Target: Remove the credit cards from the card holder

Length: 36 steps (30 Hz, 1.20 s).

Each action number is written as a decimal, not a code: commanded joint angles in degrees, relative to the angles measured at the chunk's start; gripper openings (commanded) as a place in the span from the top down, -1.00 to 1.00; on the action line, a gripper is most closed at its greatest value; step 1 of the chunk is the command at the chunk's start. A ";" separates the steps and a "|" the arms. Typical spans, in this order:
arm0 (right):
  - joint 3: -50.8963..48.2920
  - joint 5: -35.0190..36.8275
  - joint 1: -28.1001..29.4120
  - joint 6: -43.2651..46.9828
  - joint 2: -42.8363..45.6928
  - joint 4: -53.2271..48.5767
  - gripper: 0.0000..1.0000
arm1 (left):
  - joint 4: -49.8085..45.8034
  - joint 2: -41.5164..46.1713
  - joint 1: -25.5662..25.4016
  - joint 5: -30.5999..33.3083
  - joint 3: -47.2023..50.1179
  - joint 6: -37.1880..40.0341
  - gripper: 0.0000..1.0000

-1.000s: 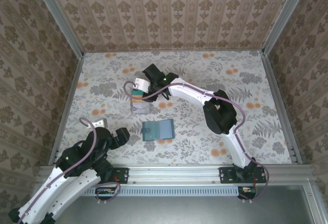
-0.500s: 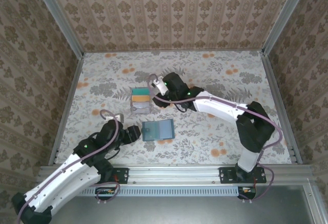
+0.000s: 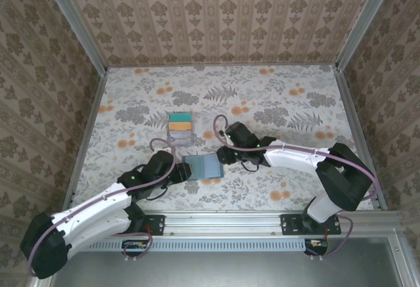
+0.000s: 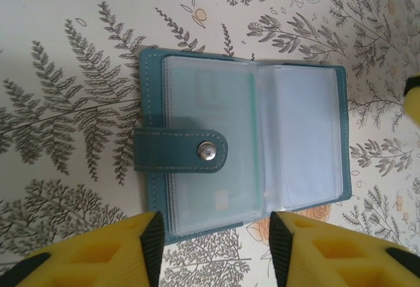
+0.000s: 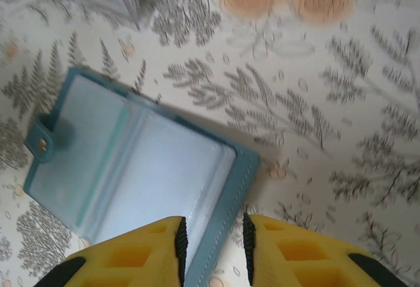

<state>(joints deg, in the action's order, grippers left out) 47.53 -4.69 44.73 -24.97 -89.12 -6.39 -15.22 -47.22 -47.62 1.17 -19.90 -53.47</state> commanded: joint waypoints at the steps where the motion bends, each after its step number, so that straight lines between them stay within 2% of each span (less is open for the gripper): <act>1: -2.07 -0.36 1.17 -4.72 0.80 1.63 0.38 | 3.93 -2.32 -0.45 -0.94 -0.38 1.38 0.08; 7: -3.22 -0.58 2.18 -6.12 -1.47 3.21 0.41 | 6.32 -6.20 -0.61 -1.11 -0.53 1.53 0.11; 10: -3.50 -1.18 2.50 -6.60 -2.50 3.94 0.44 | 7.05 -8.51 -0.64 -1.66 -1.01 1.92 0.26; 21: -3.50 -0.19 3.44 -7.06 -4.70 3.76 0.50 | 9.36 -16.90 -0.52 -2.51 -3.02 3.07 0.28; 30: -3.76 -0.06 3.89 -7.28 -6.43 4.25 0.55 | 7.69 -17.36 -0.52 -1.69 -3.74 3.02 0.29; 36: -3.50 -0.50 4.22 -7.63 -6.87 4.59 0.55 | 10.42 -19.76 -0.54 -4.29 -4.18 3.16 0.29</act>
<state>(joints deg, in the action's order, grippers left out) 44.51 -4.84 48.27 -31.75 -94.70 -2.79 -6.72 -65.71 -47.97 -1.32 -22.63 -51.35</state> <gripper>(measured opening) 0.225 0.353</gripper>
